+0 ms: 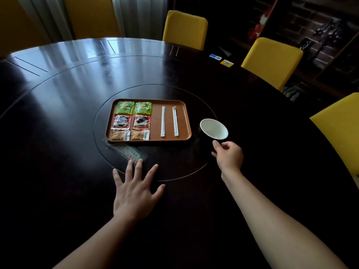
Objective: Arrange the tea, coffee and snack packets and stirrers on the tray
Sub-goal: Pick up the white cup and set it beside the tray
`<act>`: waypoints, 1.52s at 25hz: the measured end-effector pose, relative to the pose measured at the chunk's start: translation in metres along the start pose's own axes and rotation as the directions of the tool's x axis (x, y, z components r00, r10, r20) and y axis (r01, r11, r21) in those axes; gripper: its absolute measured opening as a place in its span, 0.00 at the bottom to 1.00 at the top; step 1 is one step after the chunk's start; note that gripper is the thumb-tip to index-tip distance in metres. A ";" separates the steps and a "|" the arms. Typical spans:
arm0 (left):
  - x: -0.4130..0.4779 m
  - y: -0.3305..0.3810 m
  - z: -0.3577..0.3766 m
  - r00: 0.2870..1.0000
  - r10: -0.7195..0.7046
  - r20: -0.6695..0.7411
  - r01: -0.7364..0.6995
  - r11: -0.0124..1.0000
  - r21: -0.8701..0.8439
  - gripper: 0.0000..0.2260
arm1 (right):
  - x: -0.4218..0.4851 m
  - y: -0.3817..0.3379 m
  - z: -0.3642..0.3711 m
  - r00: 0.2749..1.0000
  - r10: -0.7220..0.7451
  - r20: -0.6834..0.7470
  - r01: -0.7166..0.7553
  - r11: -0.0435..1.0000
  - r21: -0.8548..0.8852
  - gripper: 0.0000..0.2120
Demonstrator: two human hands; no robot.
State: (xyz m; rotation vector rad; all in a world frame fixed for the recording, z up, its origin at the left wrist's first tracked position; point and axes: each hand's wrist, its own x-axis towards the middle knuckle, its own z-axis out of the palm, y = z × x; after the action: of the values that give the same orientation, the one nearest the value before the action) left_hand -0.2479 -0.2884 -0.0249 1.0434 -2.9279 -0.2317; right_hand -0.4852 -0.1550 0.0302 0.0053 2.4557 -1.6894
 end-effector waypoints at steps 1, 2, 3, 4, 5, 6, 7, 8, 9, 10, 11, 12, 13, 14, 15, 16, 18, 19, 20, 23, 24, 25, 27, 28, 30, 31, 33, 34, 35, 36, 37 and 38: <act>-0.001 0.000 0.000 1.000 0.002 -0.004 -0.002 1.000 0.001 0.33 | 0.006 0.000 0.004 1.000 -0.006 -0.004 0.006 1.000 -0.020 0.10; -0.001 0.000 0.000 1.000 0.003 -0.009 -0.003 1.000 0.002 0.33 | 0.011 0.001 0.007 1.000 -0.014 -0.005 0.014 0.999 -0.038 0.11; 0.000 0.000 0.000 1.000 0.002 -0.011 -0.002 1.000 0.002 0.33 | 0.016 0.002 0.010 1.000 -0.027 -0.005 0.026 0.998 -0.060 0.11; 0.000 0.000 0.000 1.000 0.000 -0.015 0.000 1.000 0.001 0.33 | 0.020 0.004 0.013 0.999 -0.045 -0.003 0.044 0.995 -0.085 0.12; 0.000 0.000 0.000 1.000 -0.001 -0.016 0.001 1.000 0.001 0.33 | 0.023 0.005 0.015 0.998 -0.061 0.003 0.061 0.993 -0.106 0.12; 0.000 0.001 -0.001 1.000 -0.001 -0.016 0.001 1.000 -0.001 0.33 | 0.027 0.007 0.016 0.998 -0.068 0.014 0.069 0.991 -0.116 0.12; 0.000 0.001 -0.001 1.000 0.000 -0.009 0.000 1.000 -0.001 0.33 | 0.029 0.008 0.017 0.997 -0.069 0.027 0.071 0.990 -0.120 0.12; 0.000 0.000 -0.001 1.000 0.001 -0.002 -0.001 1.000 -0.001 0.33 | 0.031 0.011 0.017 0.997 -0.072 0.036 0.076 0.988 -0.134 0.13; 0.000 0.000 -0.001 1.000 0.002 0.001 -0.002 1.000 -0.002 0.33 | 0.033 0.014 0.016 0.996 -0.085 0.038 0.090 0.983 -0.159 0.15; 0.000 0.000 -0.002 1.000 0.002 -0.004 -0.002 1.000 -0.003 0.33 | 0.034 0.018 0.015 0.994 -0.108 0.034 0.112 0.976 -0.186 0.16; 0.000 0.000 -0.002 1.000 0.001 -0.010 -0.001 1.000 -0.005 0.33 | 0.036 0.022 0.014 0.990 -0.138 0.027 0.141 0.968 -0.207 0.15; 0.000 0.001 -0.003 1.000 -0.001 -0.013 0.001 1.000 -0.007 0.33 | 0.038 0.025 0.014 0.985 -0.170 0.025 0.172 0.960 -0.220 0.12; -0.001 0.001 -0.002 1.000 -0.001 -0.010 0.001 1.000 -0.008 0.33 | 0.040 0.027 0.015 0.981 -0.194 0.029 0.195 0.953 -0.230 0.09; -0.001 0.001 -0.002 1.000 0.000 -0.008 0.000 1.000 -0.007 0.33 | 0.043 0.027 0.017 0.978 -0.205 0.036 0.208 0.950 -0.234 0.07; 0.000 0.001 -0.002 1.000 0.002 -0.006 -0.002 1.000 -0.005 0.33 | 0.046 0.025 0.020 0.977 -0.207 0.045 0.211 0.949 -0.235 0.06; 0.000 0.001 -0.002 1.000 0.003 -0.008 -0.003 1.000 -0.003 0.33 | 0.050 0.023 0.023 0.977 -0.205 0.049 0.211 0.949 -0.235 0.05; 0.000 0.001 -0.002 1.000 0.003 -0.018 -0.003 1.000 -0.004 0.33 | 0.056 0.018 0.030 0.978 -0.201 0.050 0.207 0.950 -0.234 0.05; -0.001 0.001 -0.002 1.000 0.000 -0.020 0.000 1.000 -0.005 0.33 | 0.059 0.016 0.033 0.979 -0.197 0.054 0.204 0.950 -0.235 0.05; -0.001 0.001 -0.003 1.000 -0.002 -0.023 0.002 1.000 -0.007 0.33 | 0.061 0.014 0.037 0.979 -0.196 0.060 0.204 0.951 -0.234 0.05; -0.001 0.001 -0.002 1.000 0.003 -0.016 -0.003 1.000 -0.004 0.33 | 0.066 0.011 0.049 0.975 -0.207 0.075 0.219 0.948 -0.231 0.07; -0.001 0.001 -0.003 1.000 0.004 -0.024 -0.004 1.000 -0.006 0.33 | 0.067 0.010 0.053 0.975 -0.209 0.077 0.221 0.948 -0.230 0.08; 0.000 0.001 -0.002 0.999 0.005 -0.033 -0.005 1.000 -0.007 0.33 | 0.068 0.009 0.056 0.975 -0.210 0.079 0.223 0.948 -0.228 0.09; 0.000 0.001 -0.001 0.999 0.006 -0.033 -0.006 1.000 -0.010 0.33 | 0.069 0.005 0.060 0.975 -0.209 0.076 0.221 0.946 -0.236 0.09; -0.001 0.000 0.000 0.999 0.004 -0.036 -0.005 1.000 -0.013 0.33 | 0.068 0.004 0.061 0.975 -0.211 0.074 0.223 0.944 -0.245 0.08; 0.000 0.000 0.001 0.999 0.002 -0.044 -0.003 1.000 -0.011 0.33 | 0.068 0.001 0.061 0.972 -0.223 0.067 0.233 0.936 -0.262 0.07; 0.000 0.000 0.002 0.999 0.003 -0.042 -0.003 1.000 -0.006 0.33 | 0.068 0.002 0.061 0.972 -0.226 0.064 0.235 0.934 -0.268 0.07; 0.000 0.000 0.003 0.999 0.006 -0.044 -0.006 1.000 0.001 0.33 | 0.070 0.001 0.061 0.972 -0.228 0.061 0.236 0.931 -0.278 0.07; 0.000 0.000 0.003 0.999 0.007 -0.050 -0.007 1.000 0.003 0.33 | 0.071 0.001 0.061 0.972 -0.227 0.061 0.235 0.931 -0.280 0.08; 0.001 -0.001 0.004 0.999 0.008 -0.051 -0.008 1.000 0.002 0.32 | 0.072 0.001 0.062 0.972 -0.228 0.061 0.236 0.931 -0.280 0.08; 0.001 -0.001 0.004 0.999 0.006 -0.053 -0.006 1.000 0.001 0.32 | 0.072 0.000 0.063 0.972 -0.228 0.062 0.236 0.929 -0.284 0.08; 0.001 -0.001 0.004 0.998 0.004 -0.058 -0.004 1.000 0.002 0.32 | 0.073 -0.001 0.064 0.971 -0.230 0.062 0.238 0.926 -0.292 0.09; 0.001 0.000 0.005 0.998 0.002 -0.060 -0.002 1.000 0.004 0.32 | 0.073 -0.002 0.065 0.971 -0.231 0.065 0.240 0.923 -0.302 0.09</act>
State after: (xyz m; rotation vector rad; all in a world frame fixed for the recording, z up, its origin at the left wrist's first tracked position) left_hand -0.2483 -0.2885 -0.0294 1.0294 -2.8768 -0.1918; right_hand -0.5485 -0.2219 -0.0004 -0.3630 2.7628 -1.3493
